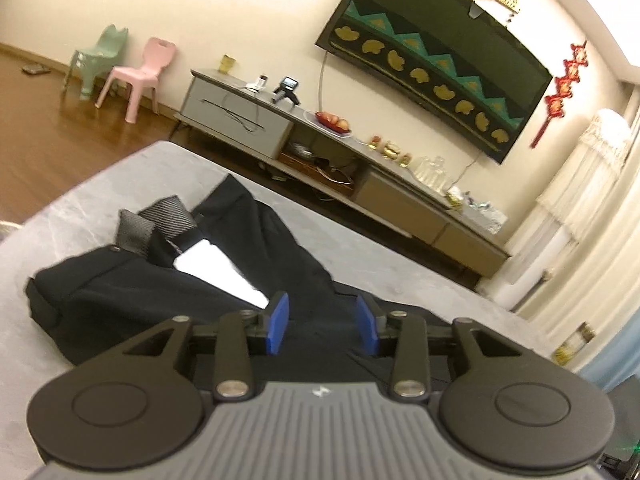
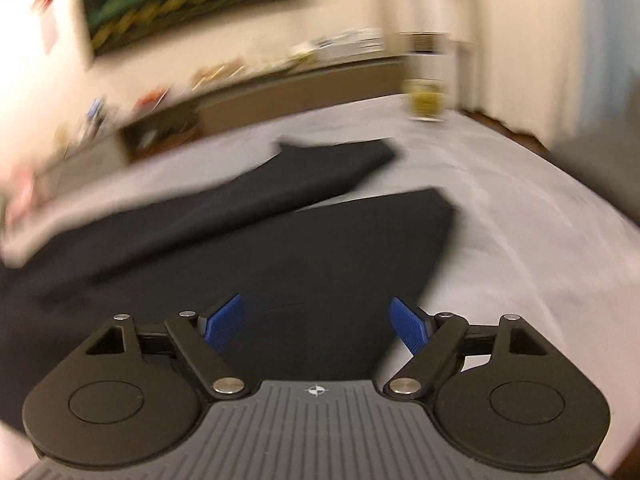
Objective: Fold clothes
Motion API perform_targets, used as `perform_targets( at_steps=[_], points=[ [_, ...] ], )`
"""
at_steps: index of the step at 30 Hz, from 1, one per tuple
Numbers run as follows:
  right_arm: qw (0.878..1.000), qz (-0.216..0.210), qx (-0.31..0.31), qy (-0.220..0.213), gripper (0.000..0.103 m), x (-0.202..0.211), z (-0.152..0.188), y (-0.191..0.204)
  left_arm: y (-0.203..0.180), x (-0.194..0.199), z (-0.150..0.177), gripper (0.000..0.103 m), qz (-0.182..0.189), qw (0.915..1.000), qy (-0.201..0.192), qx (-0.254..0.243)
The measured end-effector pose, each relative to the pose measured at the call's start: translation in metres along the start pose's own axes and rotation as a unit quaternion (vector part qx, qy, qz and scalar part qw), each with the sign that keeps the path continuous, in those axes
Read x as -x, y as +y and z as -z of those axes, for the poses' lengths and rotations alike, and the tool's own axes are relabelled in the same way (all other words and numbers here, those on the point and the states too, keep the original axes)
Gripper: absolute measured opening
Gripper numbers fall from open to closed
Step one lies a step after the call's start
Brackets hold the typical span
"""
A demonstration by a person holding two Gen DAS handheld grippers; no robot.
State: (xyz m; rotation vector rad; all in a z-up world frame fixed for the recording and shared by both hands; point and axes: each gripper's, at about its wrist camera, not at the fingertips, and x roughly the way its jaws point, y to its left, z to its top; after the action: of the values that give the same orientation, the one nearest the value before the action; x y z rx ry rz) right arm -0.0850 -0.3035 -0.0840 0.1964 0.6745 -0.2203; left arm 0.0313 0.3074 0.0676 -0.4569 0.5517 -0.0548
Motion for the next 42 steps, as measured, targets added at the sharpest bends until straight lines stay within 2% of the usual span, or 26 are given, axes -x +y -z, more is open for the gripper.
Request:
perform_targets(
  at_steps=[2, 3, 6, 8, 10, 11, 12, 13, 15, 17, 21, 23, 26, 30, 32, 34, 36, 39, 42],
  points=[
    [0.999, 0.035, 0.029, 0.024, 0.038, -0.021, 0.001, 0.008, 0.003, -0.001, 0.000, 0.038, -0.008, 1.0000, 0.004, 0.004],
    [0.998, 0.060, 0.015, 0.025, 0.023, -0.024, 0.002, 0.001, 0.006, -0.002, 0.000, 0.038, -0.009, 0.9999, 0.006, 0.008],
    [0.990, 0.132, -0.048, 0.018, 0.023, -0.012, 0.013, -0.032, 0.011, -0.004, 0.000, 0.040, -0.010, 0.9997, 0.010, 0.022],
    [0.978, 0.182, -0.101, 0.014, 0.025, 0.001, 0.024, -0.058, 0.012, -0.007, -0.001, 0.042, -0.001, 0.9992, 0.014, 0.037],
    [0.967, 0.206, -0.149, -0.001, 0.029, 0.022, 0.034, -0.074, 0.009, -0.014, 0.000, 0.043, 0.013, 0.9984, 0.022, 0.050],
    [0.966, 0.205, -0.157, -0.013, 0.029, 0.030, 0.037, -0.075, 0.007, -0.018, 0.001, 0.044, 0.018, 0.9981, 0.027, 0.052],
    [0.970, 0.190, -0.148, -0.030, 0.030, 0.037, 0.037, -0.068, 0.003, -0.022, 0.002, 0.045, 0.020, 0.9982, 0.032, 0.047],
    [0.974, 0.175, -0.139, -0.047, 0.037, 0.043, 0.037, -0.061, 0.000, -0.024, 0.005, 0.045, 0.016, 0.9985, 0.035, 0.038],
    [0.987, 0.117, -0.090, -0.058, 0.049, 0.039, 0.032, -0.041, -0.003, -0.028, 0.009, 0.045, 0.001, 0.9990, 0.040, 0.021],
    [0.996, 0.068, -0.034, -0.045, 0.049, 0.021, 0.028, -0.024, -0.002, -0.029, 0.011, 0.046, -0.022, 0.9990, 0.038, 0.007],
    [0.999, 0.035, -0.012, 0.002, 0.045, -0.016, 0.029, -0.023, 0.007, -0.027, 0.010, 0.047, -0.044, 0.9983, 0.035, 0.012],
    [0.997, 0.066, -0.048, 0.012, 0.044, -0.015, 0.029, -0.043, 0.010, -0.027, 0.008, 0.047, -0.044, 0.9982, 0.036, 0.018],
    [0.984, 0.137, -0.113, 0.029, 0.045, -0.003, 0.028, -0.083, 0.009, -0.027, 0.006, 0.049, -0.033, 0.9984, 0.039, 0.024],
    [0.974, 0.169, -0.154, -0.012, 0.047, 0.030, 0.024, -0.098, 0.003, -0.028, 0.009, 0.055, -0.029, 0.9987, 0.040, 0.010],
    [0.984, 0.134, -0.111, -0.042, 0.058, 0.041, 0.008, -0.076, 0.005, -0.029, 0.009, 0.058, -0.036, 0.9985, 0.040, 0.008],
    [0.994, 0.069, -0.060, -0.058, 0.083, 0.040, -0.015, -0.051, 0.009, -0.033, 0.010, 0.059, -0.045, 0.9978, 0.047, 0.010],
    [0.998, 0.001, 0.011, -0.063, 0.088, 0.025, -0.044, -0.023, 0.014, -0.040, 0.012, 0.059, -0.054, 0.9966, 0.061, 0.013],
    [0.988, -0.062, 0.129, -0.056, 0.092, -0.016, -0.082, 0.021, 0.025, -0.051, 0.018, 0.060, -0.068, 0.9937, 0.085, 0.027],
    [0.966, -0.125, 0.223, -0.030, 0.093, -0.074, -0.117, 0.062, 0.038, -0.064, 0.023, 0.061, -0.084, 0.9884, 0.112, 0.058]
  ],
)
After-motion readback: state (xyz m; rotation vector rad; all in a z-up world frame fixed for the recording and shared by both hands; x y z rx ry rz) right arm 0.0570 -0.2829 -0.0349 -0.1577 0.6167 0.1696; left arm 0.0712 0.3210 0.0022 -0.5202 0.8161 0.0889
